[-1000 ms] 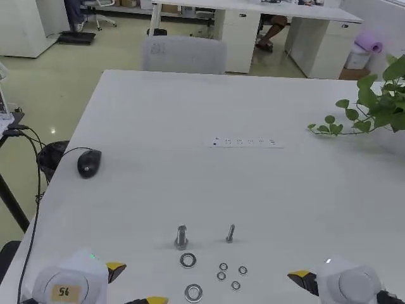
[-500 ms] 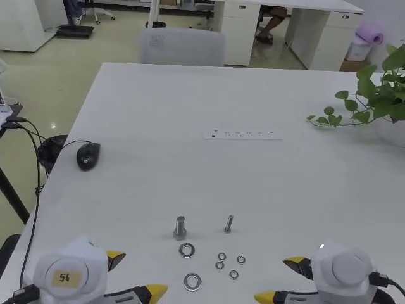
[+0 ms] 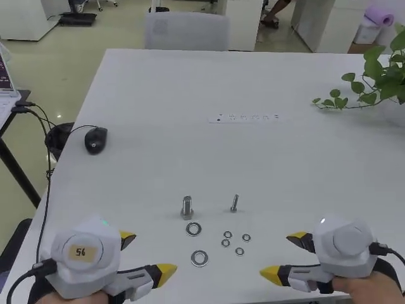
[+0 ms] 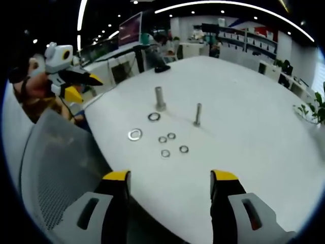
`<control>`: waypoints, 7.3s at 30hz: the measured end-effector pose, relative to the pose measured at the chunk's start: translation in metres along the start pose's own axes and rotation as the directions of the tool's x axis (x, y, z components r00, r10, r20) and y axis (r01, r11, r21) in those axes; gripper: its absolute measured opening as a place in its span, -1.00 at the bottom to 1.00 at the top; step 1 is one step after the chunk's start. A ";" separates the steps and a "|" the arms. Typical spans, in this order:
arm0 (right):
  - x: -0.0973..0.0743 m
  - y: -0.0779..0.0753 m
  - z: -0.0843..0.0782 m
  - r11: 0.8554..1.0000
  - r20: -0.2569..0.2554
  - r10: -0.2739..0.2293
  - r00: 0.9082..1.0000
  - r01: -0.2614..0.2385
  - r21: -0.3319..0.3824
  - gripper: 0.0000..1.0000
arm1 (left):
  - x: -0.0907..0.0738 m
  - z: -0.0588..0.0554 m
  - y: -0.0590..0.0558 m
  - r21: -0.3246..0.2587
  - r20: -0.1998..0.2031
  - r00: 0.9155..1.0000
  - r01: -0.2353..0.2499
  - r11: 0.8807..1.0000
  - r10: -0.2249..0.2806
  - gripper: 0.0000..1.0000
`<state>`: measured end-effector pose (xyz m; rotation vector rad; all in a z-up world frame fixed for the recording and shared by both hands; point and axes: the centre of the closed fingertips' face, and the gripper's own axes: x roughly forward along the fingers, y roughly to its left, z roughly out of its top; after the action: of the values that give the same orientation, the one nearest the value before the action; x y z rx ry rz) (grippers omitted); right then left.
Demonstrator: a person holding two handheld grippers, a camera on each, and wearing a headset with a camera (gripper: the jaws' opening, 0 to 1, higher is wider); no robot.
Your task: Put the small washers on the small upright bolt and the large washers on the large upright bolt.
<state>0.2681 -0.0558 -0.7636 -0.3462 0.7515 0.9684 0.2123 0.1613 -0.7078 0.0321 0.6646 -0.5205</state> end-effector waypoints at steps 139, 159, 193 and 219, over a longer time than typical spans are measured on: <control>0.113 -0.065 0.078 0.876 -0.386 0.049 0.921 -0.225 -0.426 -0.74 | -0.011 0.003 0.016 -0.071 0.033 0.997 -0.066 0.995 0.068 0.14; 0.125 -0.068 0.057 0.901 -0.404 0.052 0.913 -0.217 -0.376 -0.73 | -0.012 0.002 0.018 -0.074 0.027 0.997 -0.071 0.995 0.073 0.14; 0.075 -0.002 0.007 0.924 -0.317 0.157 0.935 -0.252 -0.288 -0.68 | -0.010 0.007 0.011 -0.057 0.038 0.998 -0.055 0.997 0.057 0.14; 0.086 0.012 -0.002 0.842 -0.394 0.161 0.905 -0.334 -0.423 -0.68 | -0.007 0.008 0.007 -0.061 0.043 0.998 -0.051 0.997 0.054 0.14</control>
<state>0.2865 0.0028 -0.8256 -0.8930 0.8814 1.3712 0.2157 0.1688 -0.6982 -0.0182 0.6342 -0.4490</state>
